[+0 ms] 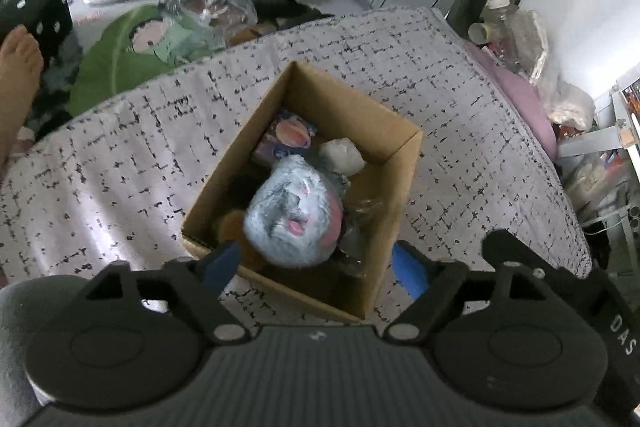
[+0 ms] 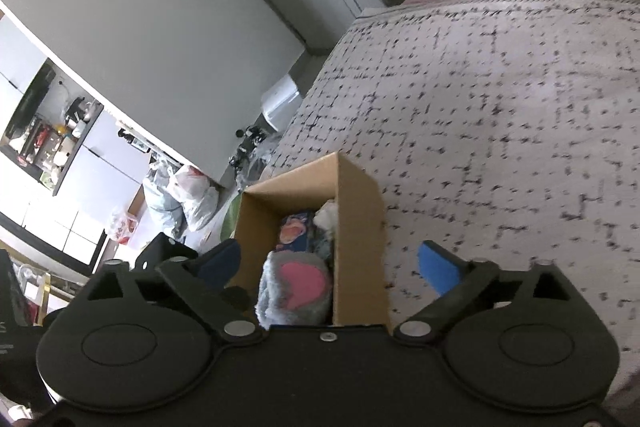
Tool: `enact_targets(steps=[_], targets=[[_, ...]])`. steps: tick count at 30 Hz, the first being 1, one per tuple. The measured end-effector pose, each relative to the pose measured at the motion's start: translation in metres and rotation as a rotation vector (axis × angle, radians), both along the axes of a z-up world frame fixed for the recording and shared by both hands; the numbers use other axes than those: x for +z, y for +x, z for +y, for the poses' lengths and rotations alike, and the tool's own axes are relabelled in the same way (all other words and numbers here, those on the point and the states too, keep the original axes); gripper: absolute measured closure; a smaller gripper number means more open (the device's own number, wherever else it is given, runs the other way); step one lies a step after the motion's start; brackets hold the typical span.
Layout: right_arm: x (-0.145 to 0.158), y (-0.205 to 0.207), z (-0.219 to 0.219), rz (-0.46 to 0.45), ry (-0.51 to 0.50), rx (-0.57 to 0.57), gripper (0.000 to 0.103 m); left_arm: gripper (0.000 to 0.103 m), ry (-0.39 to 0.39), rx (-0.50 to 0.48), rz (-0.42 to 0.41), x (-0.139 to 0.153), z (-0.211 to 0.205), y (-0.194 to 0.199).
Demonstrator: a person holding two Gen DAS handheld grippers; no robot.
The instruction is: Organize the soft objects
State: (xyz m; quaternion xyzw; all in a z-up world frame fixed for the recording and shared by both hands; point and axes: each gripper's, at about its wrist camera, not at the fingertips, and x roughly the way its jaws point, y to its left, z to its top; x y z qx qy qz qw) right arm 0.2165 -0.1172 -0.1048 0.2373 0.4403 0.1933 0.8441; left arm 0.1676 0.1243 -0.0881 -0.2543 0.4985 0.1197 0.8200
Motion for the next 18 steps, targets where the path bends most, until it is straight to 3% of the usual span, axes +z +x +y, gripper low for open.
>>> enact_targets(steps=[18], targets=[[0.046,-0.038,-0.066,-0.142,-0.103,-0.038,0.0,0.005,0.114,-0.001,-0.098,0.057,-0.045,-0.041]])
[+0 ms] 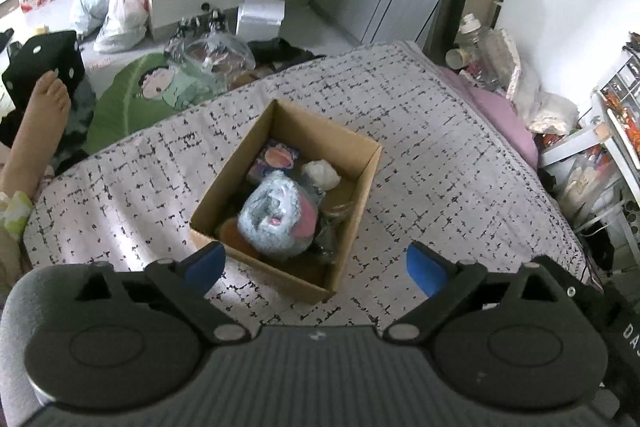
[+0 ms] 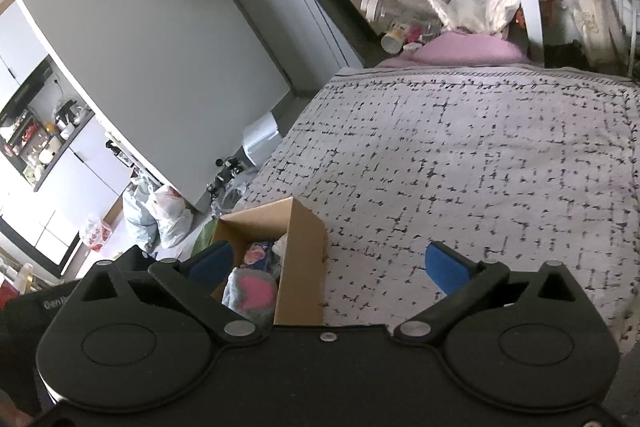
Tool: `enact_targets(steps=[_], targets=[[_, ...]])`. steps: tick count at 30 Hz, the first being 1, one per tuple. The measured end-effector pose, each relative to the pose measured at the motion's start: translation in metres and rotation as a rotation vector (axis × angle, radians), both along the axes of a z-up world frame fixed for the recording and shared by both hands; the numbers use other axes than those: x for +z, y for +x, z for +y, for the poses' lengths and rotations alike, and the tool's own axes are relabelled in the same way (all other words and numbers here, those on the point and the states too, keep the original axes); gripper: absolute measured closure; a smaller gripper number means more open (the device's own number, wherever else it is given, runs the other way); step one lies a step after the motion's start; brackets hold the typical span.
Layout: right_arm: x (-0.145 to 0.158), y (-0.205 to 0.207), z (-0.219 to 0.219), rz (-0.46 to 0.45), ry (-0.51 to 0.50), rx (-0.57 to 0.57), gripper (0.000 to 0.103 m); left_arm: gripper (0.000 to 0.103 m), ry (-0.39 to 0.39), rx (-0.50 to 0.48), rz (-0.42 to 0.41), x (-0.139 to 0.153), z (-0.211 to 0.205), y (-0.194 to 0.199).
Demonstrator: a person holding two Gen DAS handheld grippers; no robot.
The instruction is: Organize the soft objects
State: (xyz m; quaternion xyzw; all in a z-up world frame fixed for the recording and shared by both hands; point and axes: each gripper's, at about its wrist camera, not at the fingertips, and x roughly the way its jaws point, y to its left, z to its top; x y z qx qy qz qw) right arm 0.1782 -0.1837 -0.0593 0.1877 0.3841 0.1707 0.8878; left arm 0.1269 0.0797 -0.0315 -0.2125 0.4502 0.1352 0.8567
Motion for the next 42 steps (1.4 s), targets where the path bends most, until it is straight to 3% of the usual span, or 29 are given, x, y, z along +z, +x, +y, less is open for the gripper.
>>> enact_targets(steps=[10,24,36,42], targets=[[0.014,-0.029,-0.025,-0.052,-0.038,0.013,0.0,0.0,0.017,-0.05,-0.053,0.015,-0.022,-0.025],[0.015,-0.078,-0.063,-0.085,-0.088,-0.021,0.0,0.0,0.114,-0.129,-0.155,0.029,-0.045,-0.071],[0.034,-0.097,-0.064,-0.151,-0.115,-0.027,0.0,0.0,0.235,-0.21,-0.196,0.052,-0.048,-0.101],[0.038,-0.103,-0.055,-0.158,-0.129,0.034,0.0,0.0,0.241,-0.236,-0.193,0.047,-0.051,-0.106]])
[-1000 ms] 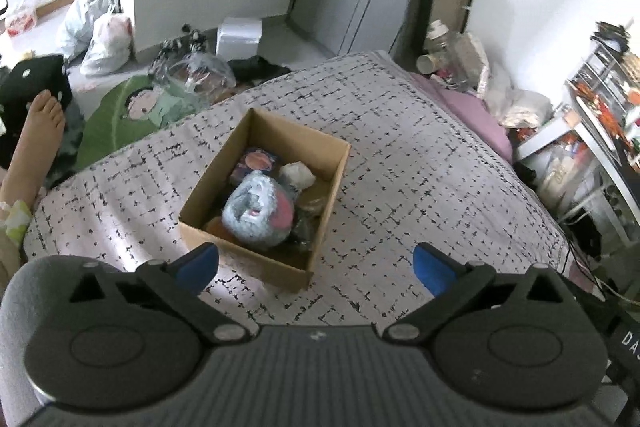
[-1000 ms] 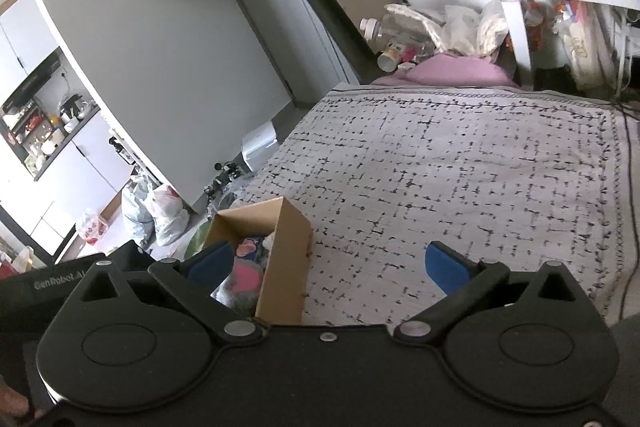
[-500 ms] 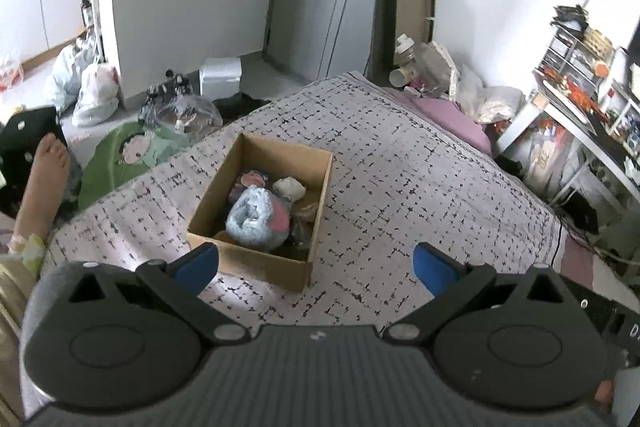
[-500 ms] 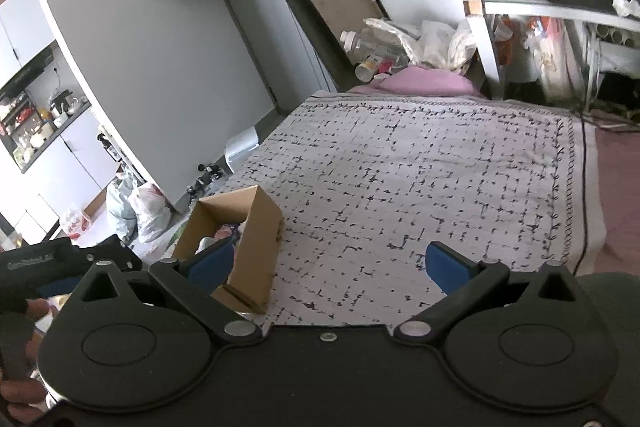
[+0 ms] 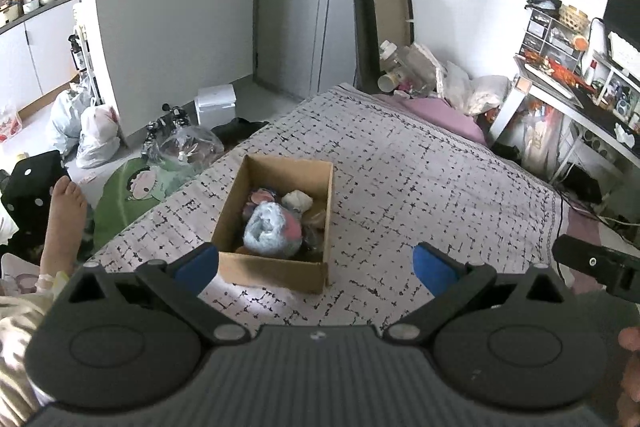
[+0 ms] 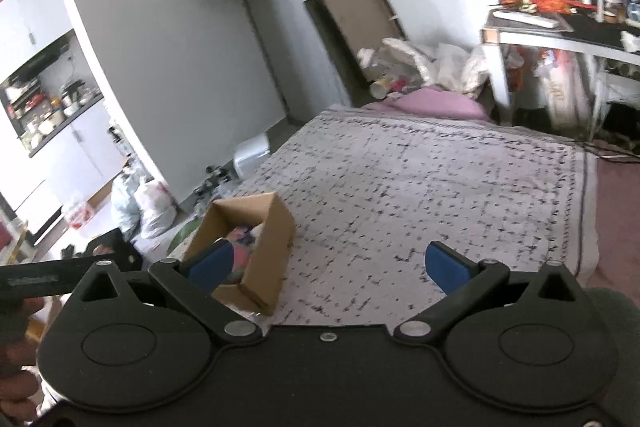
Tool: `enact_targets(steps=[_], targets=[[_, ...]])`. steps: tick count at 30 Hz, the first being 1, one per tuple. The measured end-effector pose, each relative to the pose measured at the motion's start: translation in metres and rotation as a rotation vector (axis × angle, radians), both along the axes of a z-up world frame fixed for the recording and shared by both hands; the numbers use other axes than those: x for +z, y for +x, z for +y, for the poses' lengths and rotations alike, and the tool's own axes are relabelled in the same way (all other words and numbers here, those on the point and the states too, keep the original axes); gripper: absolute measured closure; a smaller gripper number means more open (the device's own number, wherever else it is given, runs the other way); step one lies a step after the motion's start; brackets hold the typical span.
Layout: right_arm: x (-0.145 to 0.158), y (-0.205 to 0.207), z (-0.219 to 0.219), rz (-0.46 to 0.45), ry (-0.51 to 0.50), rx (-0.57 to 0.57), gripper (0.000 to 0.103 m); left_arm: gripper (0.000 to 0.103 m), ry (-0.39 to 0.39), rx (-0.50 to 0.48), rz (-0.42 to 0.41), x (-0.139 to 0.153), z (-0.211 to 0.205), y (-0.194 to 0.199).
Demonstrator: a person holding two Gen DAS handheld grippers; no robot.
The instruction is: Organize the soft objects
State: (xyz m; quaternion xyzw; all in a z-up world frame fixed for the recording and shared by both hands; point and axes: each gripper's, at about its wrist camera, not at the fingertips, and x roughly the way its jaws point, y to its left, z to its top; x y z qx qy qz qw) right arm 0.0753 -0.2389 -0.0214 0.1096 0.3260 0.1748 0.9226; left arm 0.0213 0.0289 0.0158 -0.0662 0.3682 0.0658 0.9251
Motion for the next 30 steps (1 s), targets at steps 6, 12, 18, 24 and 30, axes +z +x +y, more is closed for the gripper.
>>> enact_targets(steps=[6,12,18,24,30], targets=[[-0.004,0.002,0.012,0.027,-0.018,0.041,0.0,0.0,0.007,0.003,0.023,-0.009,0.001,-0.001],[-0.006,0.002,0.016,0.047,-0.02,0.046,0.0,0.0,0.012,0.005,0.026,-0.012,0.002,0.0],[-0.002,0.001,0.016,0.041,-0.023,0.031,0.0,0.0,0.021,0.007,0.026,-0.01,0.005,-0.002],[-0.003,0.0,0.021,0.04,-0.054,0.045,0.0,0.0,0.007,0.021,0.025,-0.007,0.012,-0.003],[0.0,-0.001,0.024,0.033,-0.067,0.056,0.0,0.0,0.008,0.019,0.023,-0.003,0.013,-0.005]])
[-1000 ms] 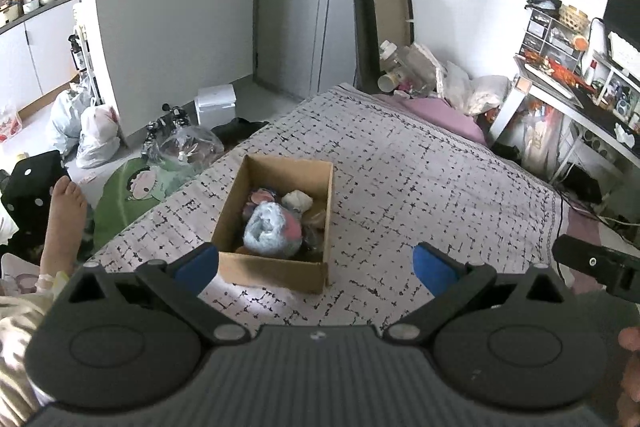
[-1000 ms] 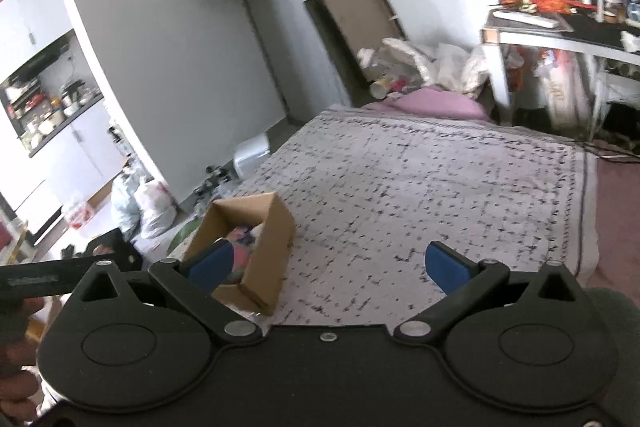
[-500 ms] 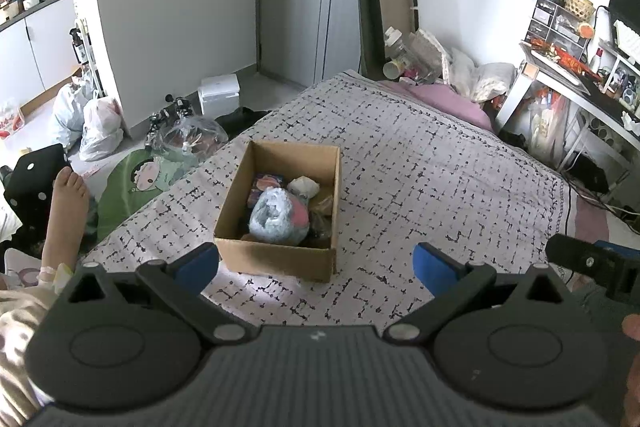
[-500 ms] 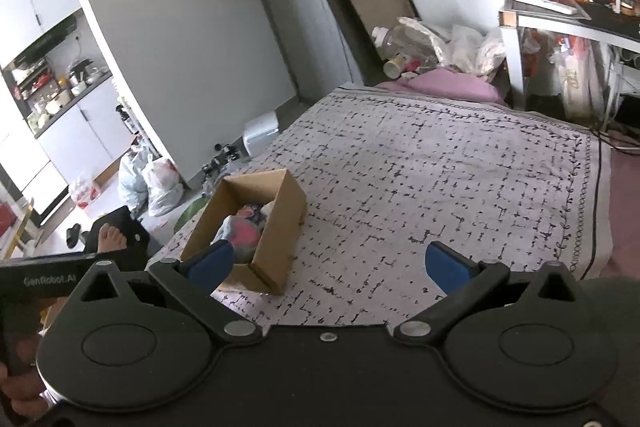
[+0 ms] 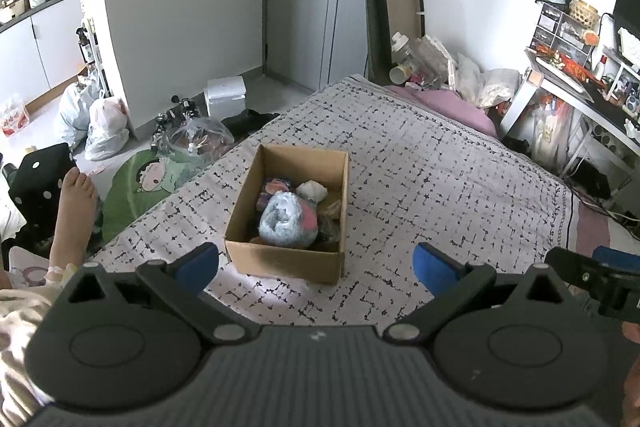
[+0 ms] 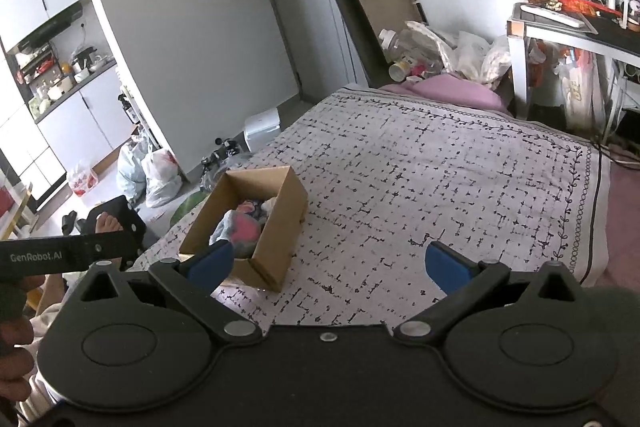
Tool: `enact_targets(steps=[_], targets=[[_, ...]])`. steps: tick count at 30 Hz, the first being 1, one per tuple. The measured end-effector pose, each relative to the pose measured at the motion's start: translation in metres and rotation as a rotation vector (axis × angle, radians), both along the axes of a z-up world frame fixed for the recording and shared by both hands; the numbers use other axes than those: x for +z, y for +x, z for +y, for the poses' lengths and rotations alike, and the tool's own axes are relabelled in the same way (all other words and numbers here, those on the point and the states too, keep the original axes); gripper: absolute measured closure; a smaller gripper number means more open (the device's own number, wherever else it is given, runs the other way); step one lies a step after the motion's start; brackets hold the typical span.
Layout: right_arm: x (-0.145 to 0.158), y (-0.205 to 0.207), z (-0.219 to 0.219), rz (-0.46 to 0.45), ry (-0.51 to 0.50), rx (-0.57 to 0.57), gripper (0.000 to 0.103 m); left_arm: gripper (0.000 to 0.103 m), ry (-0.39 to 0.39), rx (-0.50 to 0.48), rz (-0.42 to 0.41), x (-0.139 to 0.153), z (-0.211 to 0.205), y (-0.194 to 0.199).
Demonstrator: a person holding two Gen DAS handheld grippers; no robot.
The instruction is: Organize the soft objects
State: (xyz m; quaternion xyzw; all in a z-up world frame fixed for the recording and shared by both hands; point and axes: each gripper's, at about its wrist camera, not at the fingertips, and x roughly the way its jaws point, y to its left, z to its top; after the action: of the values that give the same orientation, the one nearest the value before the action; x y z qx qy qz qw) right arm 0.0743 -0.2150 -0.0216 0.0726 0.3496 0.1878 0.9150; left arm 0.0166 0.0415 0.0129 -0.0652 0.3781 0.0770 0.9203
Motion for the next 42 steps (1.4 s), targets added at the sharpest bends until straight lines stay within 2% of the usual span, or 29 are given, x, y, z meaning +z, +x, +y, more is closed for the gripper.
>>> enact_targets(steps=[42], targets=[[-0.0009,-0.0029,0.0014,0.007,-0.018,0.021,0.0,0.0,0.008,-0.012,0.016,0.0007,-0.0034,-0.0065]])
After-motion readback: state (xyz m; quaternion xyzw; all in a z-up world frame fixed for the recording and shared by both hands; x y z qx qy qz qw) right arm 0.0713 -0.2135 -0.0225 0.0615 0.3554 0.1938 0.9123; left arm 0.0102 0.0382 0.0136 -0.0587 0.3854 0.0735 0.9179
